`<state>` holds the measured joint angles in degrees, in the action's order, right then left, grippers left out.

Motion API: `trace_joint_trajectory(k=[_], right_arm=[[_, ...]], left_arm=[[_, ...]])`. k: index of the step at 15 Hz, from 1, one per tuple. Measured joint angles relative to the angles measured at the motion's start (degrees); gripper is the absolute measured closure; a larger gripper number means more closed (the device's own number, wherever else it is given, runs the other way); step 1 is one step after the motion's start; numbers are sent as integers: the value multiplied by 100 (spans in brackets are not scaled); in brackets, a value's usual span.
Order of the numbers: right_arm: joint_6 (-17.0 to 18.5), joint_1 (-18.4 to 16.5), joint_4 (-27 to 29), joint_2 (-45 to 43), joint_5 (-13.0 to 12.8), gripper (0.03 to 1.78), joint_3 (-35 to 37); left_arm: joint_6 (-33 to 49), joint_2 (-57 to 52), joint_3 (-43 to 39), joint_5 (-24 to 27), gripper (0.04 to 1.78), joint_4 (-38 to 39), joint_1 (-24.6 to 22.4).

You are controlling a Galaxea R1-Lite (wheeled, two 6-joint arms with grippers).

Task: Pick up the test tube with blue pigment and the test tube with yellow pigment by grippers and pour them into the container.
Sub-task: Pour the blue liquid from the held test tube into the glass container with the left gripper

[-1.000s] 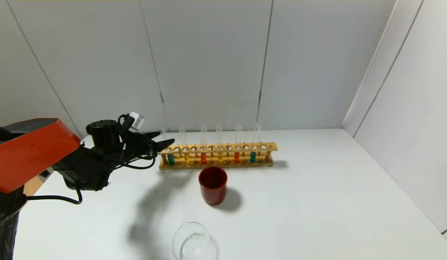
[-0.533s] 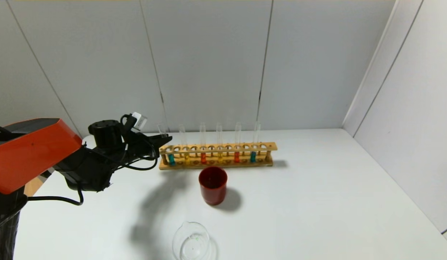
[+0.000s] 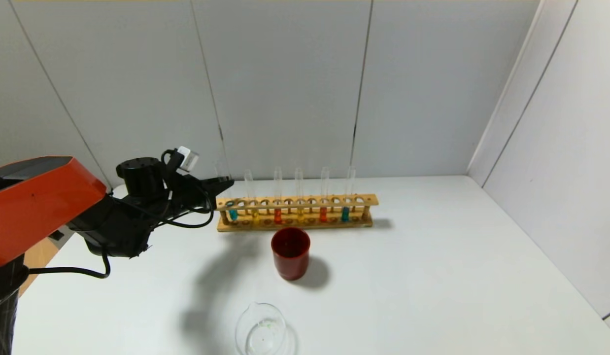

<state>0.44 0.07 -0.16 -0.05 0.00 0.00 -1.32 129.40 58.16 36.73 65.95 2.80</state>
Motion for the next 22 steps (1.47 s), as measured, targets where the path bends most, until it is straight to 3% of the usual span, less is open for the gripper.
trace_joint_trajectory(k=[11,14,17,22], right_arm=[[0,0,0,0,0,6,0],[0,2,0,0,0,6,0],[0,0,0,0,0,6,0],[0,-2,0,0,0,6,0]], left_arm=[[-13,-2271,-180,1,151,-947,20],[-28,-3290,-806,-250,151,-1085,11],[-41,-4339,-1932,-658,151,-1172,9],[-50,-5978,-3250,-746,151,-1659,-61]])
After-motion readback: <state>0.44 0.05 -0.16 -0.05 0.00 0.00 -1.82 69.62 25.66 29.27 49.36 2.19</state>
